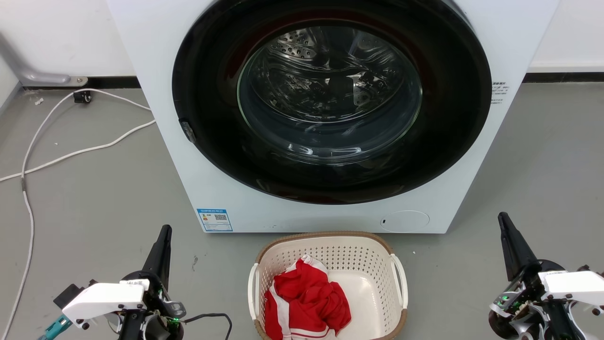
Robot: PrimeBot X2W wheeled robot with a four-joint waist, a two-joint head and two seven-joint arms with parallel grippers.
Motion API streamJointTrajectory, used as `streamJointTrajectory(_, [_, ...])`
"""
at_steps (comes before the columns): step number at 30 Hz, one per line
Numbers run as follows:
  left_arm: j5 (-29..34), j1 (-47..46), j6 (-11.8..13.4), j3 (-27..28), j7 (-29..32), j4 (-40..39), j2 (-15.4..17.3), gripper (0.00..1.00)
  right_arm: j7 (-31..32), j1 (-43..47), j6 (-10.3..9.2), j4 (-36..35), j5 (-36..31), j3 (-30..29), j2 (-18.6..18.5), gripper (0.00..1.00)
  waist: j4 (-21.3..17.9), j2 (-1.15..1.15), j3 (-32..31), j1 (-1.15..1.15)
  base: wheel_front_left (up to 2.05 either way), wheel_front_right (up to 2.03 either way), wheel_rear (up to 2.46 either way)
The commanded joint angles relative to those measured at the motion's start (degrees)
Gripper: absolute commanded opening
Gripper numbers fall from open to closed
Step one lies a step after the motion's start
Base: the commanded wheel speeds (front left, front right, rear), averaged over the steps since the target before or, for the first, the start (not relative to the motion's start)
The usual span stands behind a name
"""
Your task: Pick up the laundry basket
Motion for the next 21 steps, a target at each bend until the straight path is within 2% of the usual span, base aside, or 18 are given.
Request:
streamJointTrajectory(1, [0.14, -0.4, -0.14, 0.08, 0.18, 0.04, 0.09, 0.0, 0.03, -0.58, 0.0, 0.06, -0.21, -0.16, 0.04, 0.0, 0.0, 0.0, 0.0, 0.0, 0.0, 0.0, 0.0])
streamJointTrajectory(21, [0.43, -0.41, -0.14, 0.33, 0.35, 0.05, -0.12, 0.0, 0.37, -0.62, 0.01, 0.07, -0.52, -0.43, 0.26, 0.0, 0.0, 0.0, 0.0, 0.0, 0.0, 0.0, 0.0])
